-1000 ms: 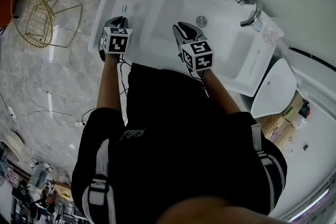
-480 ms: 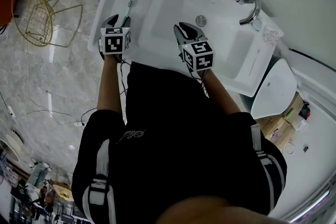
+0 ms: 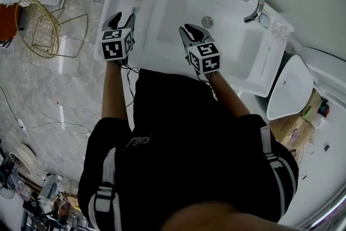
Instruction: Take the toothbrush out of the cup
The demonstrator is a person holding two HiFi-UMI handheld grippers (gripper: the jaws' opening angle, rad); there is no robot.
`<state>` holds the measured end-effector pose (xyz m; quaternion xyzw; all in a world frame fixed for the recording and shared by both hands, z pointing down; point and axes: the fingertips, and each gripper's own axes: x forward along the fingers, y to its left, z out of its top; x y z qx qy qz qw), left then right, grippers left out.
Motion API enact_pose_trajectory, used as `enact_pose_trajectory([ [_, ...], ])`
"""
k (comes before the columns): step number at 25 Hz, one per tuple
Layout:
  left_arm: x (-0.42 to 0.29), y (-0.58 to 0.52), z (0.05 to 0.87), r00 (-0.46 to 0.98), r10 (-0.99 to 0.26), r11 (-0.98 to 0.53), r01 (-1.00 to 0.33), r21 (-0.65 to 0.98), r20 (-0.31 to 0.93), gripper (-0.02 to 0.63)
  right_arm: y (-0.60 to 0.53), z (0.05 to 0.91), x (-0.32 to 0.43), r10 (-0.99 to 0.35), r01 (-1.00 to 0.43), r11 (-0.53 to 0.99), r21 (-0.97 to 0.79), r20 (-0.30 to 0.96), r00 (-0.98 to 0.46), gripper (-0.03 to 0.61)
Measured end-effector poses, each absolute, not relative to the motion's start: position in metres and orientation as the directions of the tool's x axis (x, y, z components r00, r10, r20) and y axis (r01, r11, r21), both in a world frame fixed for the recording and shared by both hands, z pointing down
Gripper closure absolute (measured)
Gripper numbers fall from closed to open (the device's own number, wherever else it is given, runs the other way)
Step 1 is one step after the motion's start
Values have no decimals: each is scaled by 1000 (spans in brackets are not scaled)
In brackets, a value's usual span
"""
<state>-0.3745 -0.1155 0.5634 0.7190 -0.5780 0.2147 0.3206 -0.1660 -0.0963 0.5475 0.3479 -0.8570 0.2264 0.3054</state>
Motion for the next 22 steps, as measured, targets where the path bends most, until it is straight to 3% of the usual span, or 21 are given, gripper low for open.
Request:
enact_pose_trajectory([
  [11,-370,-192,518,314,-733,-233,-949,210,604,426,-111,547,-157,-527,-813,554,-179,681,-509,502],
  [22,-355,-231,537,369,-658,-315,-927,206,656,434,-125,552,-148,-562,-869,459,-185,697,-445,502],
])
